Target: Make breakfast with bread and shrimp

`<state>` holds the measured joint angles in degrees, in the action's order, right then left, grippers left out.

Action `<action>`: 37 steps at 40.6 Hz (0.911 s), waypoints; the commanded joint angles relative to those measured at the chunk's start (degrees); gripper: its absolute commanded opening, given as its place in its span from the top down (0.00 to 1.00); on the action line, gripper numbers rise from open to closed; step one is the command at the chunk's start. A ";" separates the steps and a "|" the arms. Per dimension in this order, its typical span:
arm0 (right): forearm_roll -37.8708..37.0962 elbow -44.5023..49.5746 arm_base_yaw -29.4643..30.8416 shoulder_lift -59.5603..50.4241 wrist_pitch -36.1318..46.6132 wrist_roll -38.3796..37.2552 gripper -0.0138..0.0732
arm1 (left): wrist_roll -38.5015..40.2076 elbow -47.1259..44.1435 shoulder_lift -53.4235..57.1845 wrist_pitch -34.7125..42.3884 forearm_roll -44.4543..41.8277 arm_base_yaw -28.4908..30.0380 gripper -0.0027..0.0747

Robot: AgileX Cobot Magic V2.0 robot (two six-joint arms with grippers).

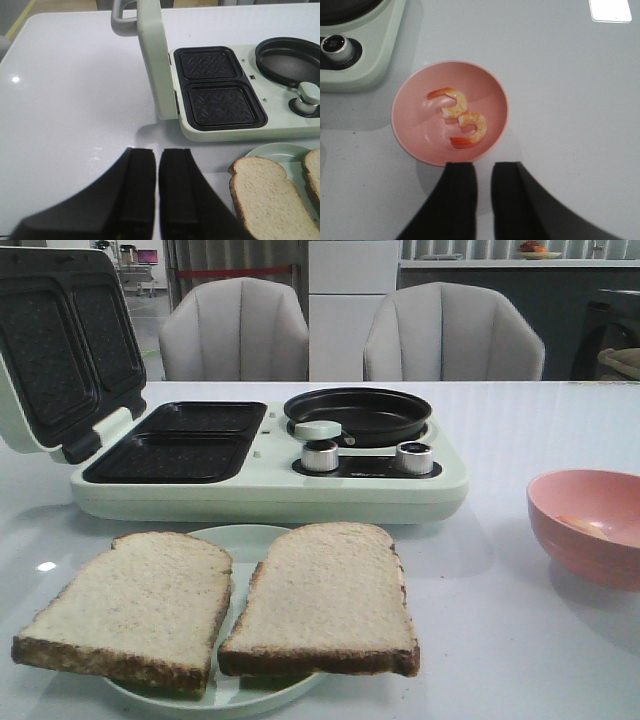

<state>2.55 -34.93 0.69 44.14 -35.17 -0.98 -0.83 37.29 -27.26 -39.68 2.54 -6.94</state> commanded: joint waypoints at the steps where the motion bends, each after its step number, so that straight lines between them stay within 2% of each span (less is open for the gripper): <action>1: -0.61 -1.97 0.29 0.78 3.59 0.03 0.30 | -0.03 1.28 -1.03 3.95 0.53 0.01 0.46; 3: -0.61 -1.97 0.29 1.11 3.59 0.03 0.22 | -0.03 0.77 -1.03 4.20 0.53 0.01 0.31; 5: -0.61 -1.97 0.29 1.31 3.51 0.03 0.18 | -0.03 0.23 -1.03 4.73 0.53 0.01 0.23; 7: -0.56 -1.97 0.29 1.39 3.27 0.03 0.17 | -0.67 -0.77 -1.03 5.31 0.53 0.01 0.21; 10: -0.56 -1.97 0.29 1.39 3.22 0.03 0.18 | -2.61 -2.18 -1.03 7.79 1.09 -1.33 0.21; 15: -0.56 -1.97 0.29 1.39 3.17 0.03 0.18 | -9.40 -4.25 -1.36 11.25 2.33 -6.94 0.21; 26: -0.56 -1.97 0.29 1.39 3.10 0.03 0.18 | -26.44 -6.98 -7.26 10.95 1.33 -27.22 0.21; 33: -0.56 -1.97 0.29 1.39 3.10 0.03 0.18 | -27.07 -10.16 -14.00 11.07 -8.04 -38.50 0.22; 37: -0.56 -1.97 0.29 1.39 3.10 0.03 0.18 | -22.91 -11.68 -19.36 12.69 -14.65 -43.48 0.25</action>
<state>2.55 -34.93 0.69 45.47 -35.22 -0.98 -26.72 24.68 -43.28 -32.10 -6.81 -47.16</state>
